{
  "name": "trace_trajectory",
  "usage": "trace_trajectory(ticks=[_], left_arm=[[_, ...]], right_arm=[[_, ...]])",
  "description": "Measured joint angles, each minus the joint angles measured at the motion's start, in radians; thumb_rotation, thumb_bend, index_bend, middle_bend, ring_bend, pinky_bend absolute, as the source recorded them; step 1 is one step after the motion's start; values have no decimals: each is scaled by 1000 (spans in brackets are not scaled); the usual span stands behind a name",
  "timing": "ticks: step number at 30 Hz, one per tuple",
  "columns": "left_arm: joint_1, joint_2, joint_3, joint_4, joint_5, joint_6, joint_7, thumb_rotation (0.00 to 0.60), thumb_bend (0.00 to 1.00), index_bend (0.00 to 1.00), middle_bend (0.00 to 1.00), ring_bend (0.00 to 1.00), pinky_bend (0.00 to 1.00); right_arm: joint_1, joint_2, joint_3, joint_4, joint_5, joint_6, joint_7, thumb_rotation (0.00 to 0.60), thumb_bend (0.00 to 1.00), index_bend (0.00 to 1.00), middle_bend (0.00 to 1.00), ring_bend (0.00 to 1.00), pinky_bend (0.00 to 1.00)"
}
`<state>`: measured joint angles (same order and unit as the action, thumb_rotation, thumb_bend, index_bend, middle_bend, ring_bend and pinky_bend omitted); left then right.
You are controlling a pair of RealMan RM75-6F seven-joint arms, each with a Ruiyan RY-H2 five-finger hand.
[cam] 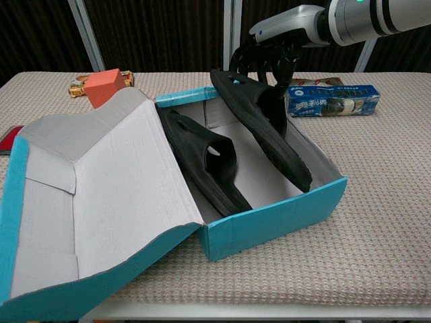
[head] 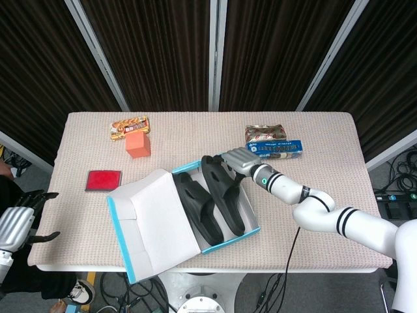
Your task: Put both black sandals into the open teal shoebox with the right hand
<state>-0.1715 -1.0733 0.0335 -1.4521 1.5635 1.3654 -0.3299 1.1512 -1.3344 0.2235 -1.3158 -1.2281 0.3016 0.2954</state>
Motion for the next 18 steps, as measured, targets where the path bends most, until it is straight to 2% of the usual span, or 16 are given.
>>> trace_trajectory(ticks=[8, 18], left_arm=[[4, -6, -1, 10, 6, 13, -3, 600, 21, 192, 235, 113, 139], [5, -17, -1, 27, 10, 17, -8, 600, 21, 192, 235, 113, 139]], right_arm=[[-7, -18, -32, 4, 41, 40, -59, 600, 379, 602, 467, 432, 571], [-39, -55, -68, 10, 23, 190, -198, 600, 379, 602, 469, 432, 571]])
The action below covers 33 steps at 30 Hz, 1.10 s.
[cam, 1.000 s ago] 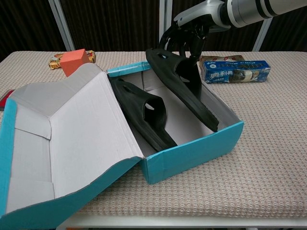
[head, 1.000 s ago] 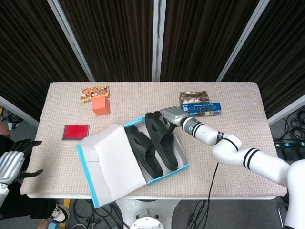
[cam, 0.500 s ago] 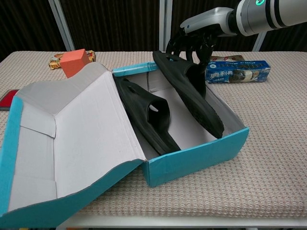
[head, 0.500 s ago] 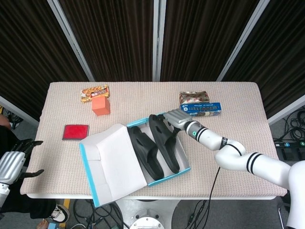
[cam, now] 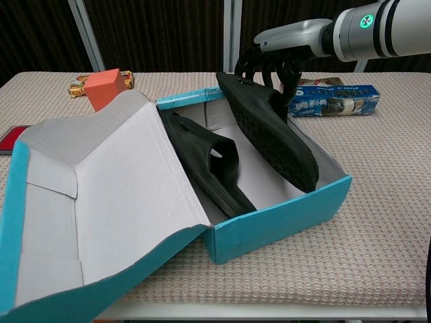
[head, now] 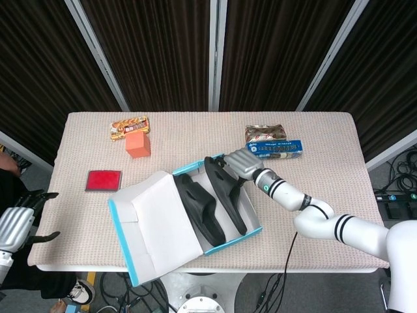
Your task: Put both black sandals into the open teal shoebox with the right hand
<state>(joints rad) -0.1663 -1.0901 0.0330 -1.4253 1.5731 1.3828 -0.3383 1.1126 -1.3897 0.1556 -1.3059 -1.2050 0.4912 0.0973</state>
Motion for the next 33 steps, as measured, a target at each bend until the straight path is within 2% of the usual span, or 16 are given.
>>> trace_trajectory(ticks=[15, 20, 23, 25, 28, 33], left_arm=[[6, -9, 3, 19, 6, 12, -19, 600, 22, 192, 235, 113, 138], [8, -9, 4, 23, 7, 14, -28, 600, 21, 192, 236, 113, 139], [6, -9, 4, 23, 8, 13, -32, 600, 21, 192, 235, 113, 139], [5, -10, 4, 22, 9, 12, -33, 600, 21, 192, 235, 113, 139], [5, -10, 5, 22, 11, 13, -37, 600, 21, 192, 235, 113, 139], [6, -8, 5, 18, 16, 20, -45, 600, 21, 192, 235, 113, 139]], right_arm=[[-41, -41, -37, -13, 19, 89, -154, 600, 374, 602, 469, 432, 571], [-47, -34, -30, -33, 35, 90, -153, 600, 315, 593, 461, 430, 559], [-46, -7, -24, -60, 42, 68, -139, 600, 158, 490, 410, 380, 476], [-43, 21, -21, -83, 48, 41, -127, 600, 51, 367, 349, 302, 397], [-36, 70, -20, -118, 63, -1, -117, 600, 4, 230, 251, 177, 330], [-23, 153, -25, -187, 111, -48, -115, 600, 0, 74, 145, 32, 224]])
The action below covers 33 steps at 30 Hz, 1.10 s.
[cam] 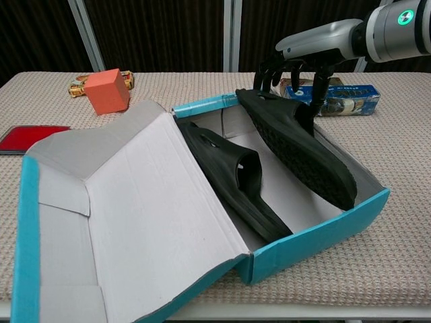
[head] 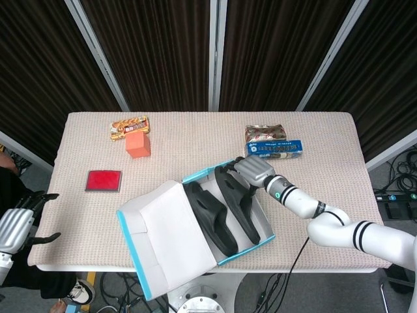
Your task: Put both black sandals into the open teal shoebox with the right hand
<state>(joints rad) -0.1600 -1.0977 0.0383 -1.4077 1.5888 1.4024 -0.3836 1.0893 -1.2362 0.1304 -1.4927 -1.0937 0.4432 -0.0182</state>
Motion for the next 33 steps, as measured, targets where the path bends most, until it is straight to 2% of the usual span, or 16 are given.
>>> trace_trajectory(ticks=[4, 10, 17, 23, 25, 28, 33], left_arm=[[1, 2, 0, -5, 3, 4, -1, 600, 21, 192, 235, 113, 139], [5, 7, 2, -15, 10, 18, -1, 600, 21, 192, 236, 113, 139], [7, 18, 1, -36, 22, 35, 5, 600, 21, 192, 235, 113, 139], [2, 20, 2, -56, 31, 33, 23, 600, 21, 192, 235, 113, 139], [1, 20, 2, -62, 32, 32, 29, 600, 21, 192, 235, 113, 138], [-1, 23, 3, -72, 33, 28, 40, 600, 21, 192, 235, 113, 139], [-1, 28, 5, -87, 31, 25, 56, 600, 21, 192, 235, 113, 139]], right_arm=[[7, 55, -6, -52, 34, -21, 1, 600, 0, 5, 82, 0, 175], [6, 107, -14, -125, 64, -8, -3, 600, 0, 0, 71, 0, 157], [-55, 188, 55, -266, 28, 42, 131, 600, 0, 0, 128, 3, 173], [-159, 246, 119, -355, -102, 108, 370, 600, 77, 26, 202, 89, 244], [-196, 254, 129, -374, -167, 135, 473, 600, 168, 36, 222, 114, 266], [-239, 259, 127, -392, -266, 167, 638, 600, 304, 68, 236, 132, 284], [-282, 253, 82, -388, -474, 244, 955, 600, 426, 188, 294, 197, 353]])
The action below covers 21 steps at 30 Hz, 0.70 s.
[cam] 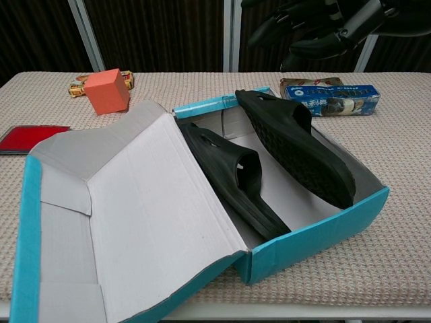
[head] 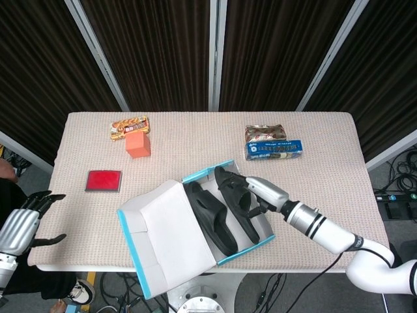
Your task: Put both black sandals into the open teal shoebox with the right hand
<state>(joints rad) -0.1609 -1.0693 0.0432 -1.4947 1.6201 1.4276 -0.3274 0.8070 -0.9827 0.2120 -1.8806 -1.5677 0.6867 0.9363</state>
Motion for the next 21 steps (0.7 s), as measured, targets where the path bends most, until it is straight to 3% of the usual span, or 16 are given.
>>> trace_trajectory(ticks=[4, 8, 15, 21], left_arm=[[2, 1, 2, -4, 0, 1, 6, 600, 21, 192, 235, 113, 139], [5, -1, 5, -2, -1, 1, 5, 600, 21, 192, 235, 113, 139], [6, -4, 6, 9, -1, 1, -5, 600, 21, 192, 235, 113, 139], [6, -8, 9, 18, 0, -2, -10, 600, 21, 192, 236, 113, 138]], right_arm=[[-11, -20, -72, 43, -177, 92, 230, 600, 447, 220, 311, 215, 373], [-10, -58, -177, 118, -295, 178, 371, 600, 449, 230, 313, 220, 377], [-7, -143, -287, 230, -324, 254, 430, 600, 455, 239, 317, 223, 385], [0, -185, -328, 282, -309, 275, 450, 600, 467, 242, 317, 224, 385]])
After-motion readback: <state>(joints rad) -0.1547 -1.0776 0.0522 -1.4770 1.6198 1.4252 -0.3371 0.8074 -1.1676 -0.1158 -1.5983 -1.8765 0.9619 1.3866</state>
